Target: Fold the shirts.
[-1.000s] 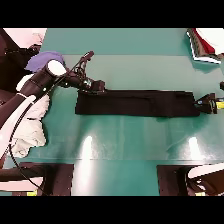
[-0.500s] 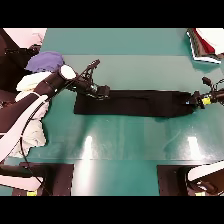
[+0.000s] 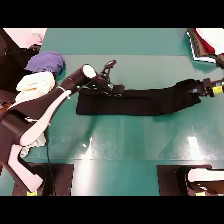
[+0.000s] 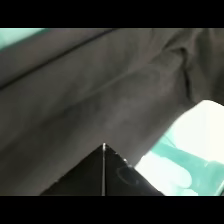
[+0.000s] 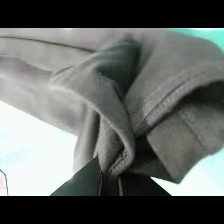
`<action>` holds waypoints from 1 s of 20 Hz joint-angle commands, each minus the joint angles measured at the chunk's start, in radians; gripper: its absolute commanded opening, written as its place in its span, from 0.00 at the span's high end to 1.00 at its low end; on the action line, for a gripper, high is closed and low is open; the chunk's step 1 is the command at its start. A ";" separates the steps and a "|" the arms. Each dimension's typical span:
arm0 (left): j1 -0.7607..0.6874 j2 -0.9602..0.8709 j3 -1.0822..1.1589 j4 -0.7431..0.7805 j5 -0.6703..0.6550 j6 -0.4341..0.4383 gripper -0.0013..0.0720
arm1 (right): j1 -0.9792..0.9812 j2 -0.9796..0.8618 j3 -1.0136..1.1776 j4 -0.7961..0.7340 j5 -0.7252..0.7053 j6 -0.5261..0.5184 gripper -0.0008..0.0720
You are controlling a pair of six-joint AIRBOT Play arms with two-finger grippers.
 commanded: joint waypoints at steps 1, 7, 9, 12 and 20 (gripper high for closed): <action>-0.053 -0.116 0.101 0.001 0.015 -0.010 0.95 | 0.089 0.124 0.003 0.063 -0.012 0.064 0.97; -0.068 -0.150 0.133 0.004 0.011 -0.023 0.95 | 0.339 0.121 0.236 0.156 -0.009 0.110 0.97; -0.068 -0.150 0.133 0.013 0.006 -0.023 0.95 | 0.414 0.089 0.322 0.155 -0.008 0.131 0.97; -0.058 -0.149 0.133 0.015 -0.003 -0.023 0.95 | 0.500 0.026 0.443 0.146 0.006 0.137 0.97; -0.001 -0.085 0.201 0.204 -0.181 -0.024 0.96 | 0.605 -0.096 0.660 0.045 0.093 0.143 0.97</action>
